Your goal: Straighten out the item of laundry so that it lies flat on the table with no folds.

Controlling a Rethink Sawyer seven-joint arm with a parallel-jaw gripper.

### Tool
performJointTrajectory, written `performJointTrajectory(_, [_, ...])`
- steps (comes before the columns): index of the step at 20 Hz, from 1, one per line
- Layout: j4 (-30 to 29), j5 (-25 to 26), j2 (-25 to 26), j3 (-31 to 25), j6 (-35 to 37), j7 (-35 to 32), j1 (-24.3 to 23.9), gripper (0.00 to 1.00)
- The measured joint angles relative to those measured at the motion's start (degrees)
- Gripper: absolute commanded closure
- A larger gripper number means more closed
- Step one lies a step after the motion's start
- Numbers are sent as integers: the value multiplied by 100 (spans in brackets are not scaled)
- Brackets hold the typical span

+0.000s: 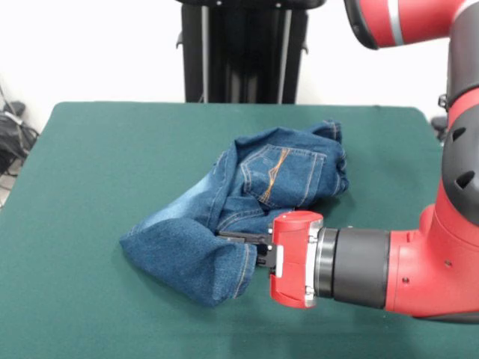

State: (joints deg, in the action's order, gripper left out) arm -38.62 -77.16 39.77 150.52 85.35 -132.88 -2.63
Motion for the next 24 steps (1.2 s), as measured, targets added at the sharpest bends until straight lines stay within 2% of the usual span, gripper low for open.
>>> performJointTrajectory(8, [-307,371,-18,-1266,-413,0,459,100])
performJointTrajectory(22, [-341,973,-169,-2207,-588,0,602,100])
performJointTrajectory(24, [-343,1099,-244,-2491,-603,0,662,100])
